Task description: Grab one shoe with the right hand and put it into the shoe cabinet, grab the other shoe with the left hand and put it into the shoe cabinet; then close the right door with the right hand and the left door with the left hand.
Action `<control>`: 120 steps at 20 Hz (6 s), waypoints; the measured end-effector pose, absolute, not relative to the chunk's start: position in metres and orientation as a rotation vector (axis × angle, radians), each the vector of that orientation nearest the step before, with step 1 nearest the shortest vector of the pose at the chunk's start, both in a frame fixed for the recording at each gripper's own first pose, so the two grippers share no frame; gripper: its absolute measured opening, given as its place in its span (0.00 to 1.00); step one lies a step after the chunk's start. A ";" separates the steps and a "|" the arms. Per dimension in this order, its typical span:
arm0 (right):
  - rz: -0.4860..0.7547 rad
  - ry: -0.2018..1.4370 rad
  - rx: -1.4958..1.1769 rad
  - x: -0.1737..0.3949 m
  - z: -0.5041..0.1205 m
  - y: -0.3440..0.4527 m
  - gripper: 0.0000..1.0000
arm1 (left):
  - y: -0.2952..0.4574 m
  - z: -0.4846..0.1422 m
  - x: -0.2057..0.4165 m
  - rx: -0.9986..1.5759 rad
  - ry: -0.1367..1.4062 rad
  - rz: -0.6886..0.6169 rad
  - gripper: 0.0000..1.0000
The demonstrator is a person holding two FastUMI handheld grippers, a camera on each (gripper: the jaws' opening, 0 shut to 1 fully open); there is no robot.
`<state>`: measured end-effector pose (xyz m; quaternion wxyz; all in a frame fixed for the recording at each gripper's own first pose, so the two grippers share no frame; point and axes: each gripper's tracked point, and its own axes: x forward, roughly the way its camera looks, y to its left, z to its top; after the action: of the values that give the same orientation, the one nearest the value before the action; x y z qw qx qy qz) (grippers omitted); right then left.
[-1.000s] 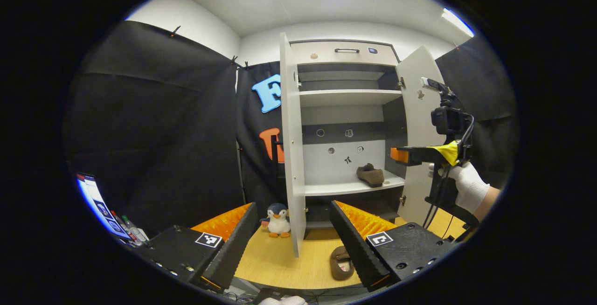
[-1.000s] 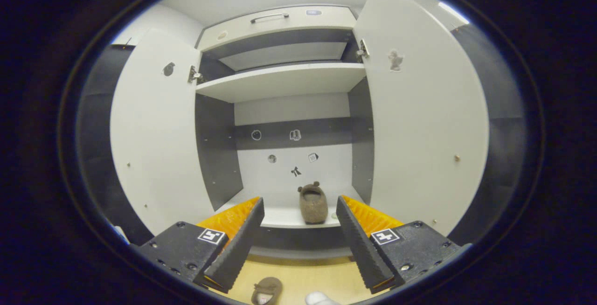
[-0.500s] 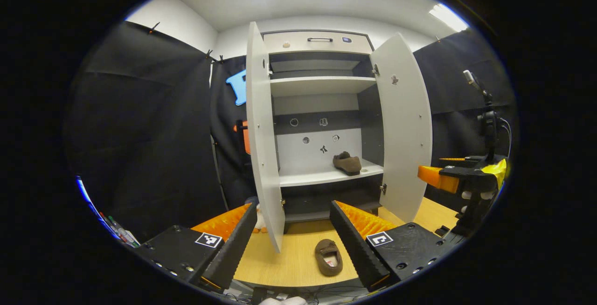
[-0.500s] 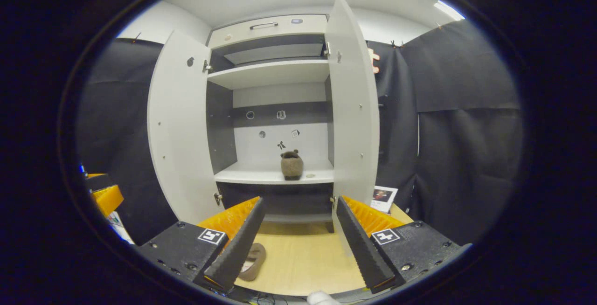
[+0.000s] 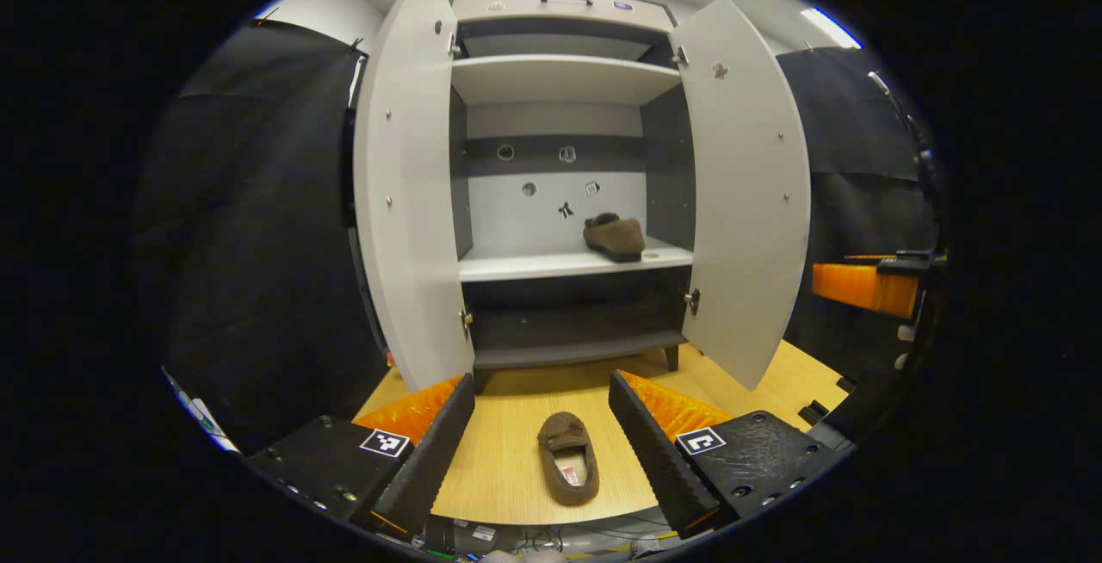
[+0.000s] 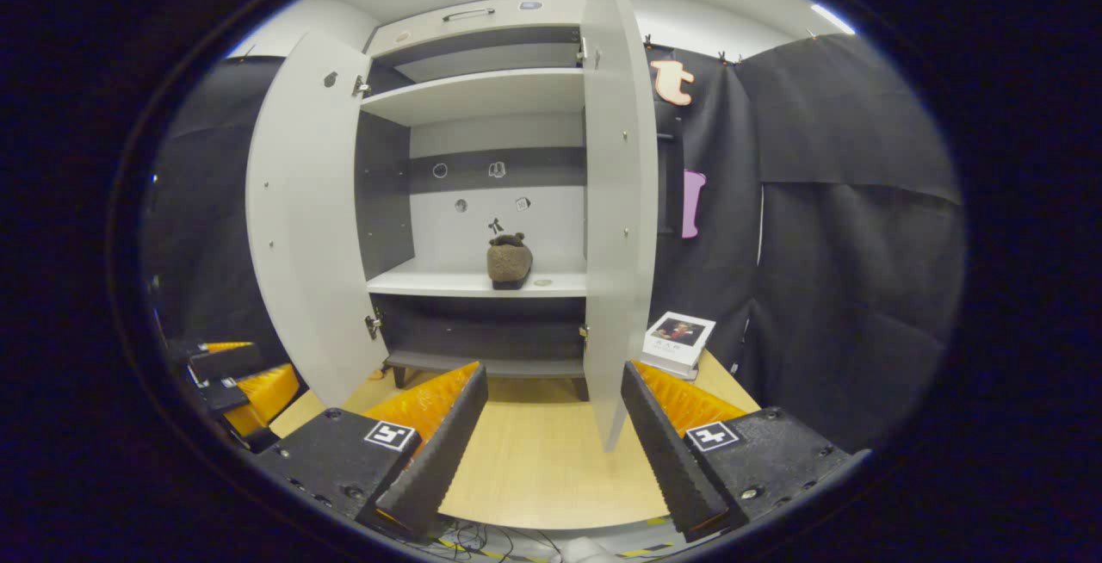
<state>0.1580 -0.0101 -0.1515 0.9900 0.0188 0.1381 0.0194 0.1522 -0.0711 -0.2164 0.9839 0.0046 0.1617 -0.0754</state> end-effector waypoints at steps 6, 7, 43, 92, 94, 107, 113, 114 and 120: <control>0.062 0.403 0.045 0.174 -0.194 -0.024 1.00 | -0.076 -0.358 0.172 -0.038 0.614 -0.101 0.97; 0.071 0.418 0.048 0.176 -0.198 -0.026 0.99 | -0.076 -0.376 0.178 -0.029 0.638 -0.098 0.97; 0.003 0.369 0.033 0.154 -0.160 -0.014 0.99 | -0.080 -0.297 0.250 0.044 0.523 -0.196 0.12; -0.131 0.342 0.068 0.158 -0.154 -0.040 0.99 | -0.038 -0.108 0.568 0.167 0.453 -0.143 1.00; -0.124 0.342 0.067 0.156 -0.153 -0.037 0.99 | -0.039 -0.095 0.558 0.152 0.418 -0.144 0.97; -0.121 0.276 0.093 0.147 -0.129 -0.037 0.99 | -0.053 0.030 0.401 0.064 0.079 -0.191 0.96; -0.117 0.230 0.076 0.154 -0.109 -0.047 0.99 | -0.048 0.056 0.319 0.056 0.001 -0.206 0.96; -0.111 0.226 0.078 0.155 -0.107 -0.046 0.99 | -0.049 0.052 0.305 0.049 0.011 -0.221 0.96; -0.073 0.221 0.070 0.163 -0.101 -0.041 0.99 | -0.025 0.020 0.235 0.049 0.039 -0.147 0.96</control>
<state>0.1625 -0.0412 -0.1014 0.9926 0.0351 0.1102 -0.0363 0.2354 -0.0252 0.0201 0.9968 0.0244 0.0196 -0.0733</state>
